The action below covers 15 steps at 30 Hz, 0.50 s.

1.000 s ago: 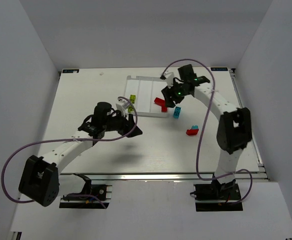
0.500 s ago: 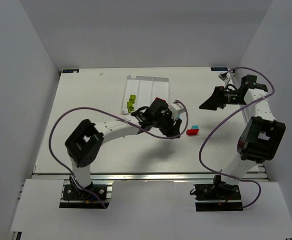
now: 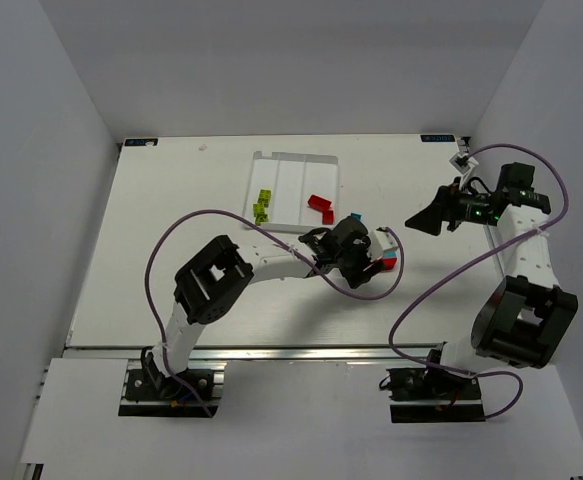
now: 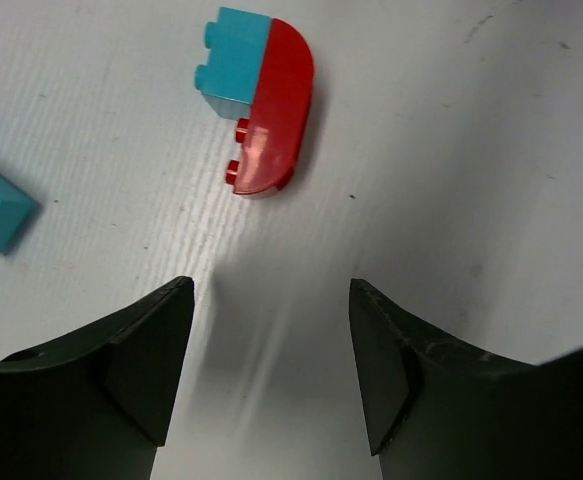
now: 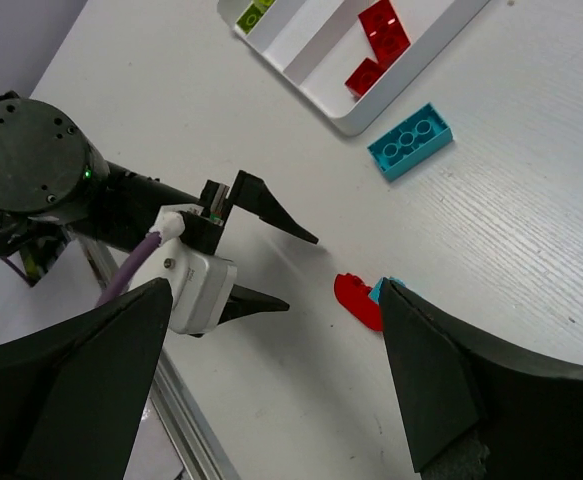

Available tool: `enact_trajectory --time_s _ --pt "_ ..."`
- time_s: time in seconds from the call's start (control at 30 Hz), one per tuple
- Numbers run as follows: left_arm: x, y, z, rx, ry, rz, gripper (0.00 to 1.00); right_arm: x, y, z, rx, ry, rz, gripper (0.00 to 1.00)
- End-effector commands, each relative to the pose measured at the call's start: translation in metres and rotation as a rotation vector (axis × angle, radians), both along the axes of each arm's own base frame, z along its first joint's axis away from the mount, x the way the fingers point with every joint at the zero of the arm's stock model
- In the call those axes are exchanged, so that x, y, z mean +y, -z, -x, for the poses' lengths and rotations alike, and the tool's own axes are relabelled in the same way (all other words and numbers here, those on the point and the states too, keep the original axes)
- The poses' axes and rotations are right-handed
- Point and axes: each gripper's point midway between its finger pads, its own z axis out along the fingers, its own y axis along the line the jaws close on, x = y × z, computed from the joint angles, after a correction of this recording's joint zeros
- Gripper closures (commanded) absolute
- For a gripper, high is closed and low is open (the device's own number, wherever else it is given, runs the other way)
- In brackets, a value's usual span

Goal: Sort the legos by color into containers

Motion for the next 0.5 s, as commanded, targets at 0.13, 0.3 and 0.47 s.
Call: enact_trajectory --time_s 0.13,0.3,0.47 --pt "-0.02 -0.019 -0.025 -0.161 0.007 0.052 0.27 -0.015 -0.007 -0.015 -0.025 0.08 -0.015 0.11" --pt "-0.033 -0.02 -0.031 -0.181 0.015 0.095 0.27 -0.023 -0.008 -0.015 -0.016 0.103 -0.054 0.11" --pt "-0.044 -0.019 -0.029 -0.171 0.049 0.127 0.27 -0.032 -0.012 -0.014 -0.019 0.121 -0.083 0.11"
